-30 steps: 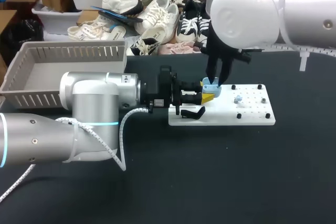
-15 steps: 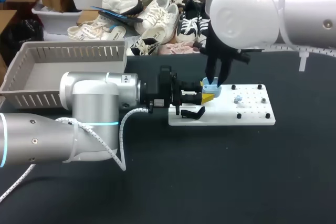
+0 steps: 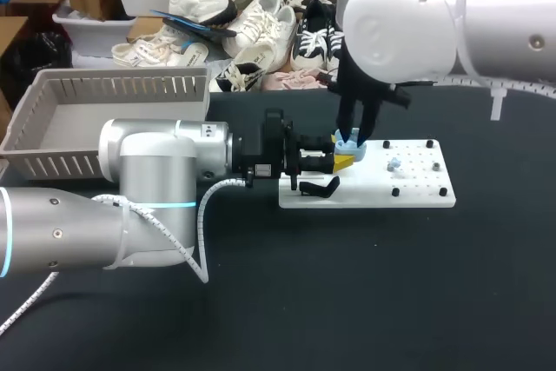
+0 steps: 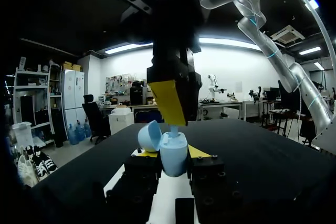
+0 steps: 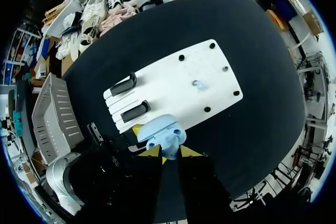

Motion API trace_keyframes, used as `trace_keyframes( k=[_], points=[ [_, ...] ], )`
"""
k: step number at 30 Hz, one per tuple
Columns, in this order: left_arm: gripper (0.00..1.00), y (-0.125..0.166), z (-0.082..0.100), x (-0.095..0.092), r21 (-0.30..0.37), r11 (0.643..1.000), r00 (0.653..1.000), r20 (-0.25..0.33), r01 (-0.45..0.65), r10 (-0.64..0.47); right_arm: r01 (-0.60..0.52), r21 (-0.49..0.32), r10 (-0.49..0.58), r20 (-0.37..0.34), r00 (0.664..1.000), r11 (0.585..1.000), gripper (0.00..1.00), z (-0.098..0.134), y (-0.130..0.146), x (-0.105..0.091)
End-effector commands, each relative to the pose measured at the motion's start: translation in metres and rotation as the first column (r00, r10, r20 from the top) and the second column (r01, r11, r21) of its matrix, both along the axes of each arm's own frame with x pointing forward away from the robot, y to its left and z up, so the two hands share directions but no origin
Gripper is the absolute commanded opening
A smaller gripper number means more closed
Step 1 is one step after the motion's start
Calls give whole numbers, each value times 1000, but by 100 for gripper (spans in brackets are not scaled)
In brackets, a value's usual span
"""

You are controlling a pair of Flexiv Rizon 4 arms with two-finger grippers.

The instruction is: Pick up each earbud case from the left stands, insert the matching earbuds, close the lid, and place the case in the box.

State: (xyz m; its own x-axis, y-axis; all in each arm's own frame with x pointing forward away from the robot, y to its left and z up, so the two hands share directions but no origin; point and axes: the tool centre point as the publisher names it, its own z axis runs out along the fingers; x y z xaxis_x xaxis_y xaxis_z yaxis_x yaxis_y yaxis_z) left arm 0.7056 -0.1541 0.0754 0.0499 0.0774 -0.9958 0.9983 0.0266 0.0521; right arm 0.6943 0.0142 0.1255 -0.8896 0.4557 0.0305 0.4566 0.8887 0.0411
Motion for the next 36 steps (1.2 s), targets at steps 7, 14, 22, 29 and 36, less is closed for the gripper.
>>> trace_keyframes(
  k=[7,14,22,29,36],
  points=[
    [0,0,0,0,-3,1000,1000,1,-1,1,10,-5,-10,7,1000,1000,0,4,-2,1],
    [0,0,0,0,-3,1000,1000,1,-1,1,12,-3,-12,7,1000,1000,0,3,-3,2],
    [0,0,0,0,-3,1000,1000,1,-1,1,10,-2,-10,4,1000,1000,0,2,-3,2],
    [0,0,0,0,-3,1000,1000,1,-1,1,10,-2,-10,9,1000,1000,0,3,-4,2],
    [0,0,0,0,-3,1000,1000,1,-1,1,13,-2,-13,12,1000,1000,0,4,-4,3]
  ],
)
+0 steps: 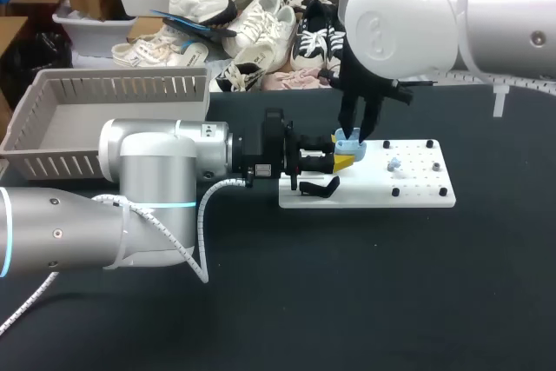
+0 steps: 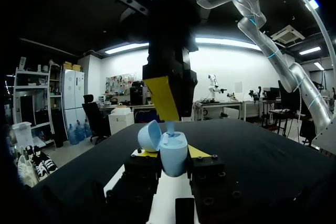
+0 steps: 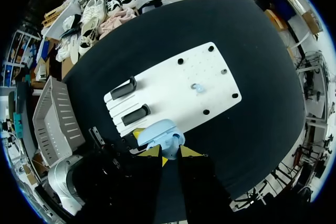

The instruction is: Pick up each earbud case from the left stands, insert the matching earbuds, close the lid, and place the case in the box.

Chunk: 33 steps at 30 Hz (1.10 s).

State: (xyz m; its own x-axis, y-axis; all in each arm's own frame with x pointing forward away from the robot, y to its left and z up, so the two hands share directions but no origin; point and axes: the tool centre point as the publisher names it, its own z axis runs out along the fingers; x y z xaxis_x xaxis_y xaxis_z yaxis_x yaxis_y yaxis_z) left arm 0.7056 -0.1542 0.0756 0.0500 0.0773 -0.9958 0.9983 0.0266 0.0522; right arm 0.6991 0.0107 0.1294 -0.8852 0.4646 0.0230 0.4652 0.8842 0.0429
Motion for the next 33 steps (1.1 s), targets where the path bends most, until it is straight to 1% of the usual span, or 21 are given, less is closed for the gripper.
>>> trace_keyframes(
  k=[1,33],
  points=[
    [0,0,-1,0,-2,1000,1000,1,-1,1,2,-1,-2,5,1000,1000,0,0,0,-1],
    [0,0,-1,0,-2,1000,1000,1,-1,1,3,0,-3,-4,1000,1000,0,-1,-2,5]
  ],
)
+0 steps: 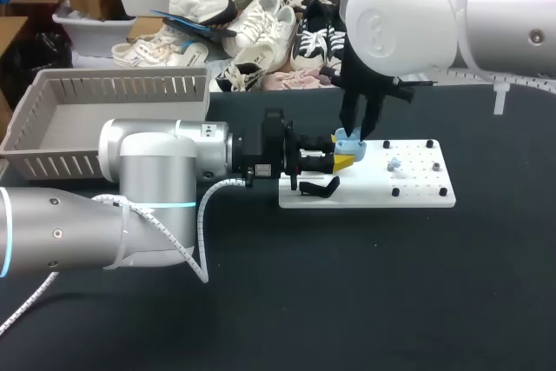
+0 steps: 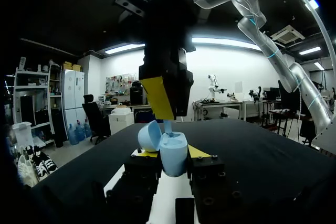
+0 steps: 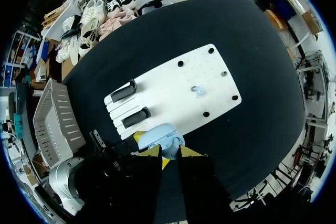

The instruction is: Pick up each earbud case from the left stands, insert the matching earbuds, close the lid, and place the case in the box.

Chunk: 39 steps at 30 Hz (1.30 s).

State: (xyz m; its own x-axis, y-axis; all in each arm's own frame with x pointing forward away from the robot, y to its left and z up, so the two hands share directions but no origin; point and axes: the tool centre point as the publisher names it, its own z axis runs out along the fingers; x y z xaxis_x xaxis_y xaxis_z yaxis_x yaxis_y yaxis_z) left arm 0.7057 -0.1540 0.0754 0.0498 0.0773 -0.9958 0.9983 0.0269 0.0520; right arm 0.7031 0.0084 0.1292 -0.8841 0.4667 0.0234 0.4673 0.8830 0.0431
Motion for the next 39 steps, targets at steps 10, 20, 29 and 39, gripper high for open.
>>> trace_keyframes(
  k=[10,20,29,39],
  points=[
    [0,0,-1,0,-2,1000,1000,1,-1,1,4,2,-4,-5,1000,1000,0,-2,-1,1],
    [0,0,-1,0,-2,1000,1000,1,-1,1,3,9,-3,-14,1000,1000,0,-8,1,0],
    [0,0,-1,0,-2,1000,1000,1,-1,1,3,10,-3,-19,1000,1000,0,-10,1,-1],
    [0,0,-1,0,-2,1000,1000,1,-1,1,-4,4,4,-22,1000,1000,0,-13,1,-3]
  ],
)
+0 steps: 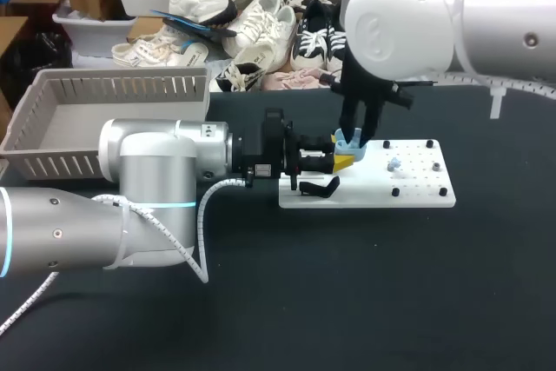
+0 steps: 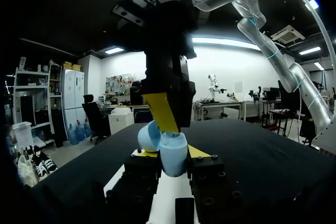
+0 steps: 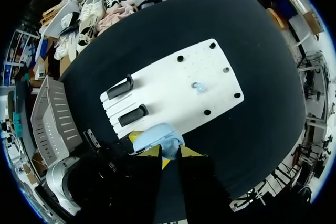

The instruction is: Pick up each earbud case from the left stands, insert the matching earbuds, close the lid, and place the case in the box.

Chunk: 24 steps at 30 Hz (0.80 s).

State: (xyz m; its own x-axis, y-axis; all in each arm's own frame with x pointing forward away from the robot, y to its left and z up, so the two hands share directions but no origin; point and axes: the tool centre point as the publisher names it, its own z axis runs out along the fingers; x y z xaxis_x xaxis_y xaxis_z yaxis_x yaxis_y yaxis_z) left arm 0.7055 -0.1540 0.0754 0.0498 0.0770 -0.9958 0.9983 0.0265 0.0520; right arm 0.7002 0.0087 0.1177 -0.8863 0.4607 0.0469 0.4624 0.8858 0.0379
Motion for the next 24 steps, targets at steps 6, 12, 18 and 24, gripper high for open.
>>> trace_keyframes(
  k=[6,12,18,24],
  points=[
    [0,0,-1,0,-2,1000,1000,1,-1,1,1,2,-1,5,1000,1000,0,-1,0,-1],
    [0,0,-1,0,-2,1000,1000,1,-1,1,-2,10,2,5,1000,1000,36,-2,0,-2],
    [0,0,-1,0,-2,1000,1000,1,-1,1,-1,15,1,8,1000,1000,37,-1,-1,-5],
    [0,0,-1,0,-2,1000,1000,1,-1,1,-16,31,15,31,999,999,38,7,-3,-12]
  ],
)
